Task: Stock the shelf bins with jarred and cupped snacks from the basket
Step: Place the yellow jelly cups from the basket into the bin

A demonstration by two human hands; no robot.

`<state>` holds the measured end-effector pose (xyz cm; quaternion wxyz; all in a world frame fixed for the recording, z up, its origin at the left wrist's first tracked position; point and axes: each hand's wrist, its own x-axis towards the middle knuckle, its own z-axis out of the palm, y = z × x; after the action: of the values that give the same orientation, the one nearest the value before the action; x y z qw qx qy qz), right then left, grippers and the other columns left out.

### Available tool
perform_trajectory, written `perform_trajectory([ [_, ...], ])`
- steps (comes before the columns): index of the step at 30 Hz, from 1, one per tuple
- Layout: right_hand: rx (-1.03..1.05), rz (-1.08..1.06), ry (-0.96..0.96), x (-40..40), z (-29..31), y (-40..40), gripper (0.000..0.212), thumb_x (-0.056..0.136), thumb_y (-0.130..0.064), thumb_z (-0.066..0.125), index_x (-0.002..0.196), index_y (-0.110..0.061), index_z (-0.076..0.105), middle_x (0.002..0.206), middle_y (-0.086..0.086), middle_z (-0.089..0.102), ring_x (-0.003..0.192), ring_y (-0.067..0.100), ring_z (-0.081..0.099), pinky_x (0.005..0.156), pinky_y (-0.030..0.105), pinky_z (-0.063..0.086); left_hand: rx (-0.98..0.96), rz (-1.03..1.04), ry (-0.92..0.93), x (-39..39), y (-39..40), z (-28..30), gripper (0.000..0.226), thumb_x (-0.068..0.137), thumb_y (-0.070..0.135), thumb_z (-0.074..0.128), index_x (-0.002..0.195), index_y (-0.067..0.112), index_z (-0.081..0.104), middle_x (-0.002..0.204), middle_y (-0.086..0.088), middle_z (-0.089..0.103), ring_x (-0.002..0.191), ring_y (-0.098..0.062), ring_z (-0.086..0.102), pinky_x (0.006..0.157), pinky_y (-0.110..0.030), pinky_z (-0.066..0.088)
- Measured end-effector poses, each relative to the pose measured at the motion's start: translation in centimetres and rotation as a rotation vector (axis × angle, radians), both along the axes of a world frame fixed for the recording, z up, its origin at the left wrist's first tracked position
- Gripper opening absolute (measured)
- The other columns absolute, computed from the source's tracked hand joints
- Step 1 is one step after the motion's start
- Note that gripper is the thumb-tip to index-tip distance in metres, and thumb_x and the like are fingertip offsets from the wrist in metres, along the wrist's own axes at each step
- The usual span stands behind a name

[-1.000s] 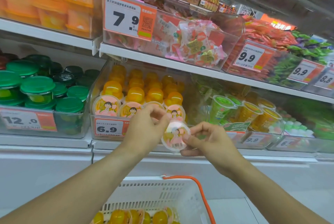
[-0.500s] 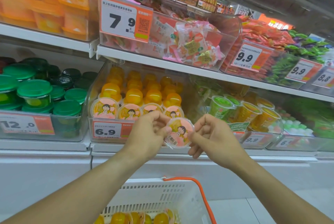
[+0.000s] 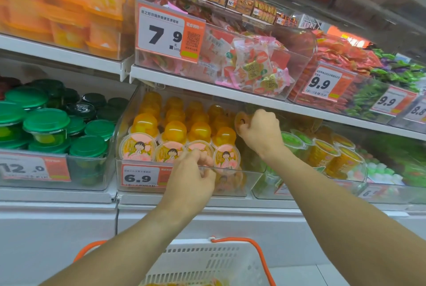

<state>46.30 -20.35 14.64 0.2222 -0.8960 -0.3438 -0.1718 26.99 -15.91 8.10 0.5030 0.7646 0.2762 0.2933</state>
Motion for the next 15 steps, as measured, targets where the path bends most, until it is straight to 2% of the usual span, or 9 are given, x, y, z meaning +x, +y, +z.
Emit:
perform_trajectory([
  [4,-0.104,-0.060,0.044,0.9,-0.3,2.3,0.019,0.088,-0.021,0.062,0.076,-0.006,0.057,0.076,0.012,0.056,0.082,0.038,0.065,0.068,0.033,0.049,0.030,-0.009,0.006,-0.3,0.0,-0.1,0.018,0.094,0.012,0.059,0.089,0.030,0.058,0.112,0.005,0.056,0.087,-0.010,0.059,0.060,-0.011,0.039],
  [6,-0.107,-0.074,0.112,1.3,-0.6,3.2,0.013,0.083,-0.017,0.062,0.074,-0.008,0.058,0.073,0.009,0.060,0.078,0.033,0.068,0.066,0.030,0.053,0.038,-0.005,0.006,-0.3,0.1,-0.2,0.019,0.094,0.012,0.059,0.090,0.030,0.059,0.113,0.008,0.055,0.092,-0.007,0.058,0.064,-0.009,0.040],
  [11,-0.130,-0.147,0.332,2.5,-0.9,4.5,0.014,0.084,-0.019,0.059,0.081,-0.008,0.066,0.082,0.010,0.073,0.073,0.027,0.073,0.074,0.037,0.063,-0.063,0.004,-0.009,0.1,0.5,-0.7,0.019,0.092,0.012,0.061,0.086,0.030,0.061,0.105,0.003,0.062,0.090,-0.008,0.059,0.065,-0.013,0.040],
  [15,-0.140,-0.162,0.418,2.8,-1.3,4.7,0.022,0.092,-0.015,0.055,0.072,-0.007,0.059,0.081,0.012,0.073,0.070,0.028,0.074,0.073,0.040,0.063,-0.056,0.006,-0.006,-0.1,0.6,-0.7,0.019,0.091,0.010,0.060,0.084,0.028,0.062,0.098,0.003,0.063,0.085,-0.007,0.059,0.066,-0.016,0.042],
])
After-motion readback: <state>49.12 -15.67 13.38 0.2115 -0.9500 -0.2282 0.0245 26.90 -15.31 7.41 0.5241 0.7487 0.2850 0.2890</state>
